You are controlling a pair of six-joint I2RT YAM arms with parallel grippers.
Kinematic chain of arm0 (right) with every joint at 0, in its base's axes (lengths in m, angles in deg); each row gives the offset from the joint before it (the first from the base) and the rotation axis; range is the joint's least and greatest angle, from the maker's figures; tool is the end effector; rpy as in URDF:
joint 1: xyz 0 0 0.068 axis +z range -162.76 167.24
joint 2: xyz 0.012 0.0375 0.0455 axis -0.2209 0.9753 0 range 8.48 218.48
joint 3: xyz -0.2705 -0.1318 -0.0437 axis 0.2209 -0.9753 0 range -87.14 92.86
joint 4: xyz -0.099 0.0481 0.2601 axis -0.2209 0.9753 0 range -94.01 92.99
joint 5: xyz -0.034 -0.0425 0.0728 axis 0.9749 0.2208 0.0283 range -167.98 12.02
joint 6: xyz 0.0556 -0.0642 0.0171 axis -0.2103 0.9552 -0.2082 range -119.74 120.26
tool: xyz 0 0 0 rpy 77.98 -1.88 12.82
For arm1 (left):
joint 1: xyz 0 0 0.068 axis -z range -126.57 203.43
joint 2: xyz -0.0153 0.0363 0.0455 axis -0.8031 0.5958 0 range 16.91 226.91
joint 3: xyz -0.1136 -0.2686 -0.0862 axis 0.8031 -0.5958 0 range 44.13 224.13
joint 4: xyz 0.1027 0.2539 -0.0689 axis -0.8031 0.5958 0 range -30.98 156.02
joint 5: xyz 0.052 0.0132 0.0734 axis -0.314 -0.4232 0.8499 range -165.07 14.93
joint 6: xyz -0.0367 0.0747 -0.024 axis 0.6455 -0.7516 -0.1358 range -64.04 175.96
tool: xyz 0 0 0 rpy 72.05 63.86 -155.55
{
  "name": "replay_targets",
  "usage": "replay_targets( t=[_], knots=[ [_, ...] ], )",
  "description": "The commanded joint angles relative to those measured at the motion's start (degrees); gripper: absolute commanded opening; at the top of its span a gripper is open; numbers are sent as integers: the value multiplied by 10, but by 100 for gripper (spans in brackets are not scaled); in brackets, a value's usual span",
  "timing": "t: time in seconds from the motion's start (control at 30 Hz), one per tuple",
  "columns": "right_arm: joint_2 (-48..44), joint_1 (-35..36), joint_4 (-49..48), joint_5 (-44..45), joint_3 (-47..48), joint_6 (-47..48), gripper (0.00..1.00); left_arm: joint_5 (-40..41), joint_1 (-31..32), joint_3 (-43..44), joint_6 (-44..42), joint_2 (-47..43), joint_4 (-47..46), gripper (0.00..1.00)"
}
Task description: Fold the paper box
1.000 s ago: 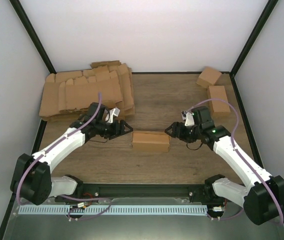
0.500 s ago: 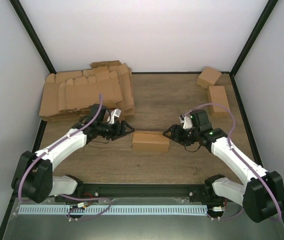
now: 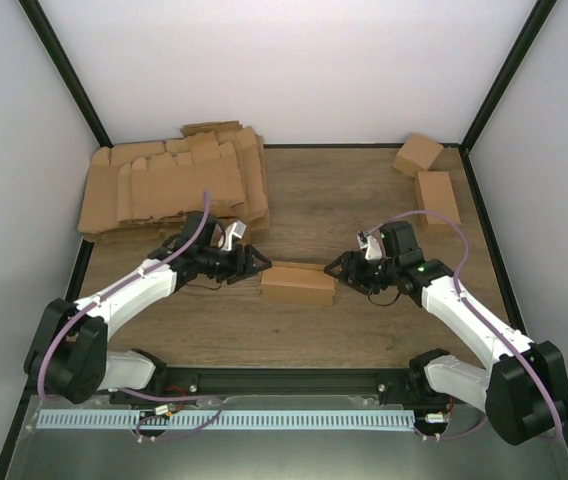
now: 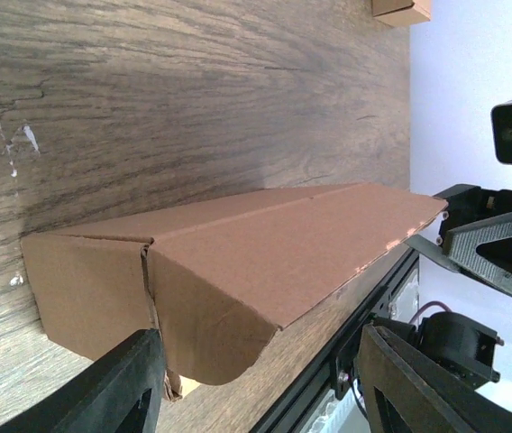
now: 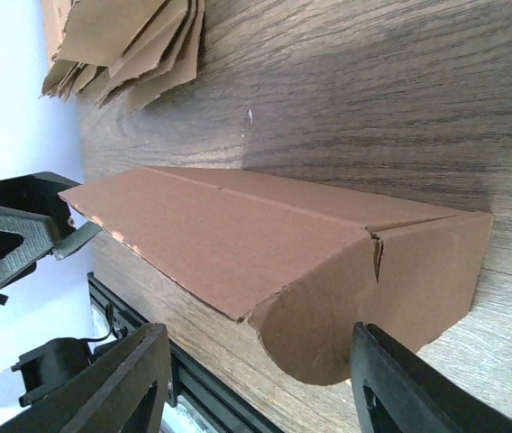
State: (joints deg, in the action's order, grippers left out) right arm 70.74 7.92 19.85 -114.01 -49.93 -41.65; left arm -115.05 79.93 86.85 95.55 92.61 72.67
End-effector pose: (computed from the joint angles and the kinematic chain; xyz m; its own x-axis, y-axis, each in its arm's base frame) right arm 0.2077 0.1265 0.2144 -0.9571 0.2161 -0.1931 -0.0108 0.6392 0.7690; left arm 0.2419 -0.1756 0.2089 -0.9709 -0.0616 -0.2314 0.1531 0.5835 -0.7976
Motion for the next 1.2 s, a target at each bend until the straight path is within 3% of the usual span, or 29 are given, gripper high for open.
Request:
replay_targets(
  t=[0.0,0.3,0.43,0.6,1.17],
  knots=[
    [-2,-5,-10,-16,5,-15,56,-9,6,-8,1,6,-18,61],
    [-5,-5,9,-17,20,-21,52,-7,12,-12,1,8,-23,60],
    [-5,-5,1,-22,13,-26,41,-6,15,-15,1,10,-24,59],
    [-3,-4,1,-21,12,-24,34,-5,17,-15,1,10,-24,59],
    [-3,-4,19,12,-4,-3,30,1,22,-12,1,14,-22,58]
  ],
)
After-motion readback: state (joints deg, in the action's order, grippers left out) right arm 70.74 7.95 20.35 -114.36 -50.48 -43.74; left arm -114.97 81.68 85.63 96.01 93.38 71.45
